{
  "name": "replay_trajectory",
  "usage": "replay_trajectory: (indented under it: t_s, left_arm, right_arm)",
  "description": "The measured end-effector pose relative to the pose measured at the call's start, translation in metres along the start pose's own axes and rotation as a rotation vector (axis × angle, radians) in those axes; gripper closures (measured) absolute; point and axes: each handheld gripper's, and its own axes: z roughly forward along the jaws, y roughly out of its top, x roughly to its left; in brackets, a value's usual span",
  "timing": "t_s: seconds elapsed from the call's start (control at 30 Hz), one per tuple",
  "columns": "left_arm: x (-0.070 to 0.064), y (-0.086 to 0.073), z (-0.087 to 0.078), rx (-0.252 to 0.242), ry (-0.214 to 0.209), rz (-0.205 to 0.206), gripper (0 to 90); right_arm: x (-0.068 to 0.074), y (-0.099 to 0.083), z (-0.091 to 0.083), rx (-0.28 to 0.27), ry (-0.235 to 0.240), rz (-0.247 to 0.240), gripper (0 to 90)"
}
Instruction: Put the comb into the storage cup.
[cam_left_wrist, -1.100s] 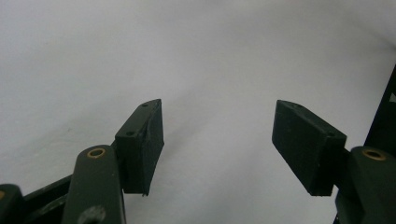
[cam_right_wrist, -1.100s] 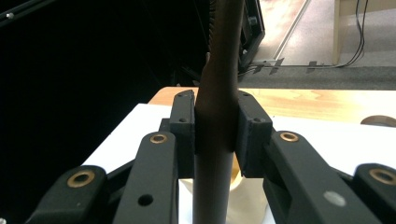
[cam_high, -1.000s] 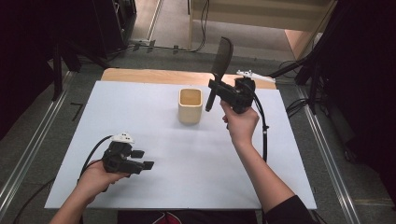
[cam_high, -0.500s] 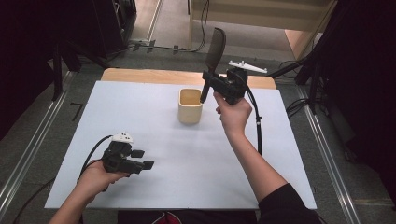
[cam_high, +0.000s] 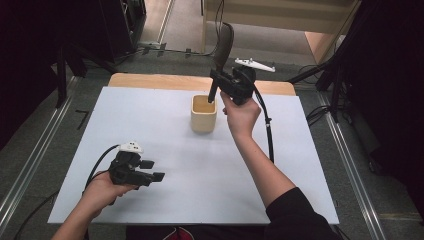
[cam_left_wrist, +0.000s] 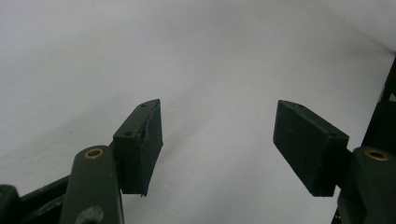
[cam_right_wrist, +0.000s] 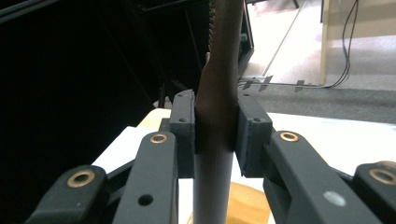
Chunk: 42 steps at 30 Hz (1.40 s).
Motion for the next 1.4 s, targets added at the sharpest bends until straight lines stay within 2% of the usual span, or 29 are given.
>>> replay_trajectory:
  t_s: [0.4,0.8,1.17,1.4]
  left_arm:
    - [0.000,0.000,0.000,0.002,-0.003,0.002,33.9]
    - [0.000,-0.001,0.001,-0.001,-0.006,0.002,33.9]
    - [0.001,-0.003,0.001,0.004,-0.006,0.002,33.9]
    - [0.001,-0.003,0.001,0.006,-0.010,-0.001,33.9]
  right_arm:
    - [0.001,-0.003,0.019,-0.034,-0.064,-0.042,69.9]
    - [-0.004,-0.014,0.031,-0.019,-0.106,-0.067,69.9]
    - [-0.009,-0.029,0.038,0.005,-0.113,-0.056,69.9]
    - [-0.016,-0.039,0.040,0.023,-0.096,-0.011,69.8]
